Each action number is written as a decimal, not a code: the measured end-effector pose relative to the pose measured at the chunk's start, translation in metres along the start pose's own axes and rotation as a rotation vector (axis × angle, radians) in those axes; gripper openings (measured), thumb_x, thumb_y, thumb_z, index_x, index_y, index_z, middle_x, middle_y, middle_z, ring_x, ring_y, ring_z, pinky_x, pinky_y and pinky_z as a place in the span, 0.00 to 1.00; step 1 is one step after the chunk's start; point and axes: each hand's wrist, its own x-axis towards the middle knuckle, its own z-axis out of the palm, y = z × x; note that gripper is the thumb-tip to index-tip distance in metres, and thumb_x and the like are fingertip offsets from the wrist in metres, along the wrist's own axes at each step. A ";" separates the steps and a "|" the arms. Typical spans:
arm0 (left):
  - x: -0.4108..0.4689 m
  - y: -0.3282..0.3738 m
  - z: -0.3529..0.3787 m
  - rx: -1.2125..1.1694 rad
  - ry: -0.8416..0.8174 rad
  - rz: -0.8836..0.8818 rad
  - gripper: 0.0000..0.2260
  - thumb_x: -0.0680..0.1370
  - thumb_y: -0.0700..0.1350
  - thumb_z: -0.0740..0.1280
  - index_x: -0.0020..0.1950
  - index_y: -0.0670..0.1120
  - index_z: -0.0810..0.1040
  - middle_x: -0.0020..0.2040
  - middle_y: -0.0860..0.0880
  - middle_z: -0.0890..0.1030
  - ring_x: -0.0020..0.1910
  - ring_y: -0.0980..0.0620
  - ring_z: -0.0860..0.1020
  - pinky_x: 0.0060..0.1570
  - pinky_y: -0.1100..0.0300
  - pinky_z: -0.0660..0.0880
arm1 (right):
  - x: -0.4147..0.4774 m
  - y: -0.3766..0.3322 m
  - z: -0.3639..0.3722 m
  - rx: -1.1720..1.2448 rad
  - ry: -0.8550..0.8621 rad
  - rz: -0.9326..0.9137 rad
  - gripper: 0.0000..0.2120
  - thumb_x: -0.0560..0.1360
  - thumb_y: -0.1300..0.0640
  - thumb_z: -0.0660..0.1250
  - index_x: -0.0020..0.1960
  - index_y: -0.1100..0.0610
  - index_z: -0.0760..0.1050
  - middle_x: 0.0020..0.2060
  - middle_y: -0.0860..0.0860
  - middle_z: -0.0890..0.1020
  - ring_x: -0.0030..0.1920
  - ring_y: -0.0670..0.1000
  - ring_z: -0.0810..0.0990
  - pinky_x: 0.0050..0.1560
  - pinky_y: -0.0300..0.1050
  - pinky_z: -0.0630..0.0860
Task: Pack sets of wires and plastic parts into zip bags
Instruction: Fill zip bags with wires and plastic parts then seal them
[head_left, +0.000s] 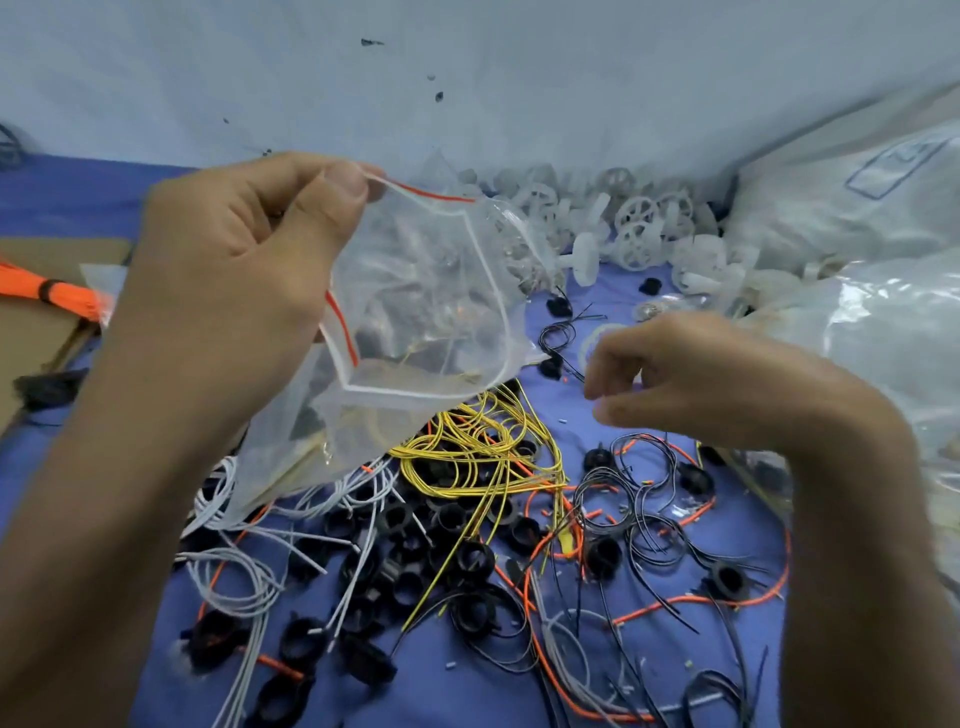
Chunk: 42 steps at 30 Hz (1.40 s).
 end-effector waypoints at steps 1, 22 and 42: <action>0.000 0.000 0.001 0.014 0.015 0.006 0.13 0.82 0.52 0.62 0.56 0.48 0.83 0.26 0.61 0.74 0.24 0.64 0.69 0.27 0.74 0.63 | 0.006 0.003 0.007 -0.020 -0.106 0.041 0.07 0.70 0.51 0.73 0.45 0.40 0.78 0.40 0.35 0.81 0.39 0.36 0.77 0.40 0.36 0.71; 0.001 0.001 0.000 -0.005 0.066 -0.044 0.16 0.82 0.50 0.63 0.58 0.39 0.80 0.31 0.53 0.70 0.26 0.61 0.68 0.27 0.72 0.63 | 0.036 0.018 0.053 -0.107 -0.453 0.106 0.08 0.74 0.58 0.71 0.51 0.47 0.81 0.51 0.45 0.81 0.49 0.48 0.78 0.50 0.44 0.77; -0.025 0.010 0.030 0.269 -0.162 0.056 0.16 0.81 0.59 0.57 0.60 0.57 0.79 0.34 0.58 0.77 0.37 0.57 0.75 0.35 0.68 0.68 | -0.031 -0.048 -0.022 1.020 0.466 -0.407 0.10 0.72 0.65 0.67 0.41 0.51 0.80 0.33 0.48 0.77 0.28 0.47 0.75 0.20 0.39 0.71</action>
